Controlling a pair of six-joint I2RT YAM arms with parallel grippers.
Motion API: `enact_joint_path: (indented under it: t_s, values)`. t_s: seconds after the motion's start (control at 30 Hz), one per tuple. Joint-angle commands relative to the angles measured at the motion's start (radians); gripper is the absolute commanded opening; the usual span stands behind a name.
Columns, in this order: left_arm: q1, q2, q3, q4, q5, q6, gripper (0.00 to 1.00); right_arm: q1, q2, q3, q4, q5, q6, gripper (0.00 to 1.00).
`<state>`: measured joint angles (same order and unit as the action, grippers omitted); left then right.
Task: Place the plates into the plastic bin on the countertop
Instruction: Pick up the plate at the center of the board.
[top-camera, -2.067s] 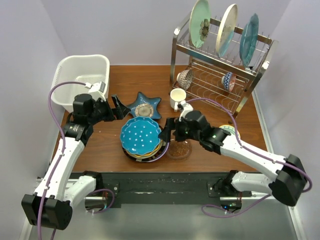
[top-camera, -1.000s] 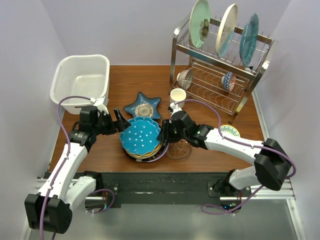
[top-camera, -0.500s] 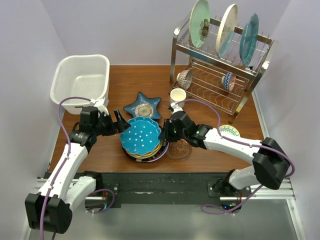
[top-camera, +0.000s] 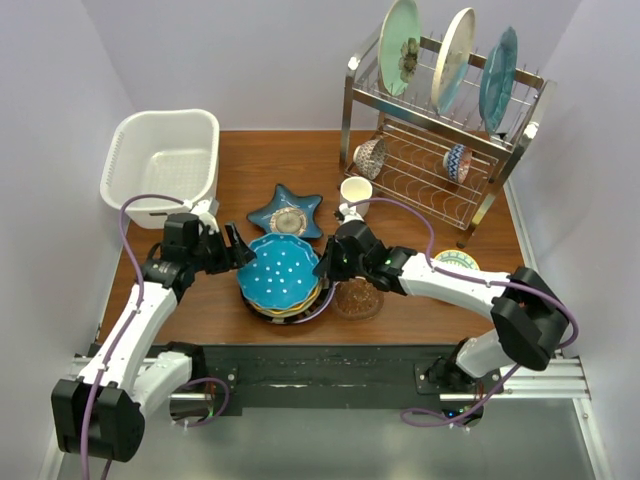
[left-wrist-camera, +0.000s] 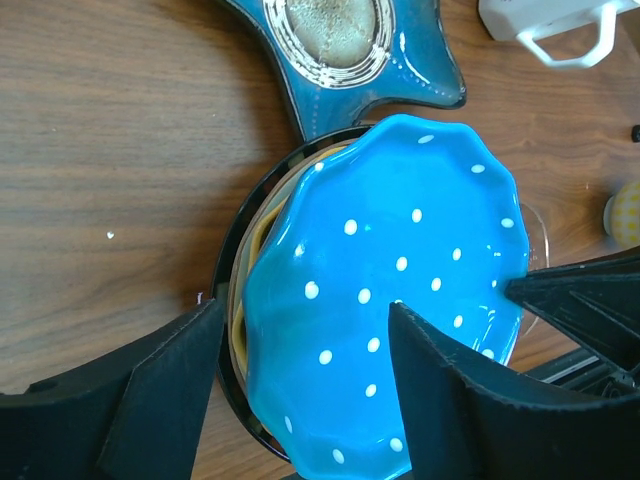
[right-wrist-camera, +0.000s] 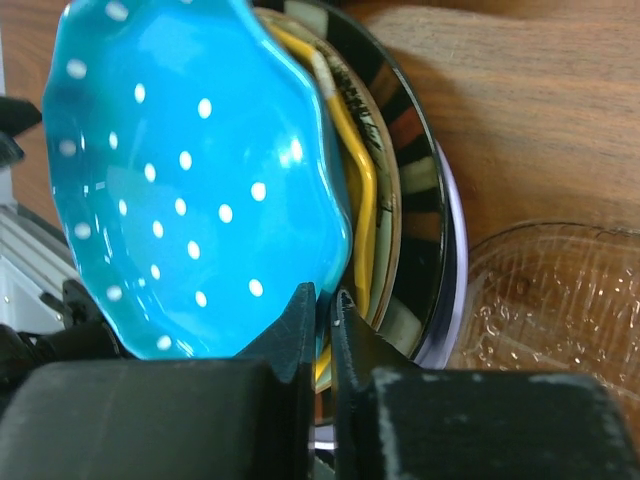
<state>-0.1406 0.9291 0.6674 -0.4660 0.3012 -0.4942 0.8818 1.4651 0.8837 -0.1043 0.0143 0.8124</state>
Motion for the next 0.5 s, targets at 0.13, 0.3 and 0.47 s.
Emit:
enact_joint_path:
  t_s: [0.13,0.3,0.47]
  values:
    - [-0.004,0.028,0.021,-0.010,-0.010,0.013,0.68,0.006,-0.060,0.005,0.026,0.067,-0.004,0.00]
    - [-0.004,0.020,0.014,0.018,0.016,0.013,0.59,0.006,-0.065,0.006,0.014,0.076,-0.007,0.00]
    - [-0.004,0.011,0.011,0.030,0.039,0.014,0.58,0.005,-0.046,0.001,0.012,0.075,-0.009,0.00]
